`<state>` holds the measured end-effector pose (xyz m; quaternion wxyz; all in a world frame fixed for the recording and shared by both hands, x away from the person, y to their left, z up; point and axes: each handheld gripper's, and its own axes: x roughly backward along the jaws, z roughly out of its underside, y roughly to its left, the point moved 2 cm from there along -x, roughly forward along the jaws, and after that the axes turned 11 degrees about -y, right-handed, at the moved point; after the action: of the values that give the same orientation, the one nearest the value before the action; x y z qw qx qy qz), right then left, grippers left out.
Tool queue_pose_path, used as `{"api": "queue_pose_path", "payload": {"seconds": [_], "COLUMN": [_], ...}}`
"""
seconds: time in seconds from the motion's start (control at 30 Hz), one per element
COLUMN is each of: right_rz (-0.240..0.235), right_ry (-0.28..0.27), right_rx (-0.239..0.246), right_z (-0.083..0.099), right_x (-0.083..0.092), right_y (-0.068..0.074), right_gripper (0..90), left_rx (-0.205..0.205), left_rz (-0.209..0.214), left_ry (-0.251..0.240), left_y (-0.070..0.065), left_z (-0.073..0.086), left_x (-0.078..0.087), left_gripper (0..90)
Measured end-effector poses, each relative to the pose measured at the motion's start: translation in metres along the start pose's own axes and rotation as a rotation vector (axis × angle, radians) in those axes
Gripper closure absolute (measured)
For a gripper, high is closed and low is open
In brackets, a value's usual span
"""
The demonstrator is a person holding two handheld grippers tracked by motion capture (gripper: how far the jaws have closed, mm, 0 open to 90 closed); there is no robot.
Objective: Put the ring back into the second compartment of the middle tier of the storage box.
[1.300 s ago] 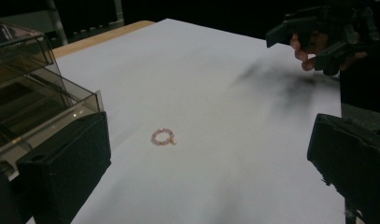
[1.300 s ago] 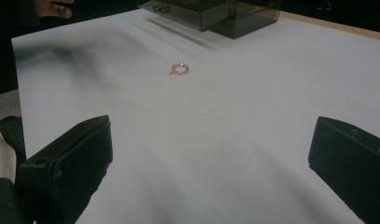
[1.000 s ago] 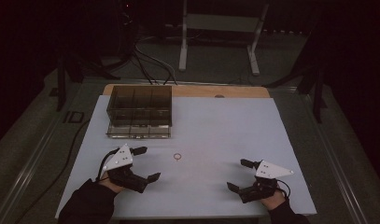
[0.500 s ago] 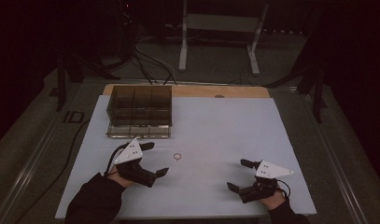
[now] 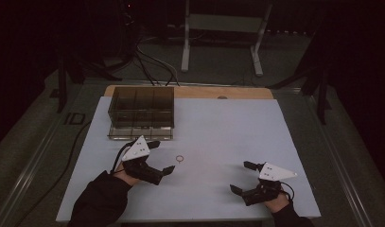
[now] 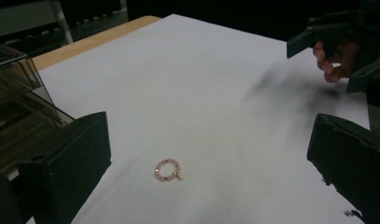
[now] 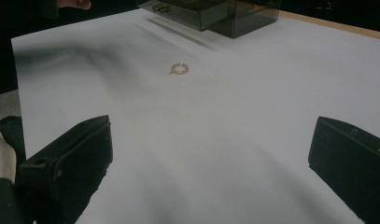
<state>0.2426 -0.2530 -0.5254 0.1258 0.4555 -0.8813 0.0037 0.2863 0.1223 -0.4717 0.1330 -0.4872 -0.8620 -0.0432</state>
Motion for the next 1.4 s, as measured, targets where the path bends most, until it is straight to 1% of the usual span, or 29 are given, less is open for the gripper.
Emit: {"api": "queue_pose_path", "payload": {"seconds": [0.17, 0.27, 0.3, 0.43, 0.57, 0.73, 0.83, 0.9, 0.97, 1.0, 1.07, 1.13, 1.23, 1.27, 1.3, 1.37, 1.4], "right_rz": [-0.002, -0.002, -0.002, 0.000, -0.001, -0.001, -0.002, -0.002, -0.002, -0.001, -0.002, -0.003, -0.003, -0.003, -0.003, -0.003, -0.003], "right_ry": [0.002, 0.002, 0.002, 0.002, 0.003, 0.004, 0.006, 0.005, 0.004, 0.004, 0.004, 0.005, 0.002, 0.002, 0.002, 0.001, 0.001], "right_rx": [0.000, 0.003, 0.003, 0.001, 0.003, 0.000, 0.001, 0.000, -0.001, -0.001, -0.001, 0.000, -0.003, -0.003, -0.004, -0.003, -0.002], "right_z": [0.001, 0.000, 0.000, 0.001, 0.001, 0.001, 0.001, 0.001, 0.001, 0.001, 0.001, 0.001, 0.001, 0.001, 0.001, 0.001, 0.001], "right_x": [-0.001, -0.001, 0.000, 0.000, -0.001, -0.001, -0.001, 0.000, 0.000, 0.000, 0.000, 0.000, 0.000, 0.000, 0.000, 0.000, 0.000], "right_y": [0.000, 0.000, 0.000, 0.000, 0.000, 0.000, 0.000, 0.000, 0.000, 0.000, 0.000, 0.000, 0.000, 0.000, 0.000, 0.000, 0.000], "right_gripper": [0.0, 0.0, 0.0, 0.0, 0.0, 0.0, 0.0, 0.0, 0.0, 0.0, 0.0, 0.0, 0.0, 0.0, 0.0, 0.0, 0.0], "left_rx": [0.008, -0.004, -0.010, -0.001, -0.008, 0.005, -0.003, 0.006, 0.011, 0.013, 0.011, 0.016, 0.042, 0.042, 0.045, 0.063, 0.077], "left_rz": [0.006, 0.004, 0.005, -0.006, -0.004, -0.001, -0.015, -0.014, -0.025, -0.035, -0.069, -0.072, -0.075, -0.075, -0.082, -0.096, -0.092], "left_ry": [0.001, 0.009, 0.005, -0.005, 0.011, 0.030, 0.049, 0.056, 0.070, 0.080, 0.089, 0.111, 0.133, 0.133, 0.145, 0.134, 0.140], "left_y": [0.002, 0.002, 0.003, 0.006, 0.008, 0.007, 0.007, 0.007, 0.008, 0.009, 0.010, 0.011, 0.012, 0.012, 0.013, 0.014, 0.015], "left_z": [-0.001, -0.002, -0.003, -0.004, -0.002, 0.002, 0.005, 0.007, 0.008, 0.008, 0.009, 0.011, 0.015, 0.015, 0.016, 0.017, 0.017], "left_x": [-0.007, -0.010, -0.011, -0.013, -0.019, -0.029, -0.035, -0.038, -0.040, -0.042, -0.044, -0.046, -0.049, -0.049, -0.051, -0.052, -0.052], "left_gripper": [0.9, 1.0, 0.9, 1.0, 1.6, 1.6, 1.6, 1.6, 1.7, 3.3, 4.1, 4.2, 4.3, 4.4, 4.8, 4.5, 4.5]}}
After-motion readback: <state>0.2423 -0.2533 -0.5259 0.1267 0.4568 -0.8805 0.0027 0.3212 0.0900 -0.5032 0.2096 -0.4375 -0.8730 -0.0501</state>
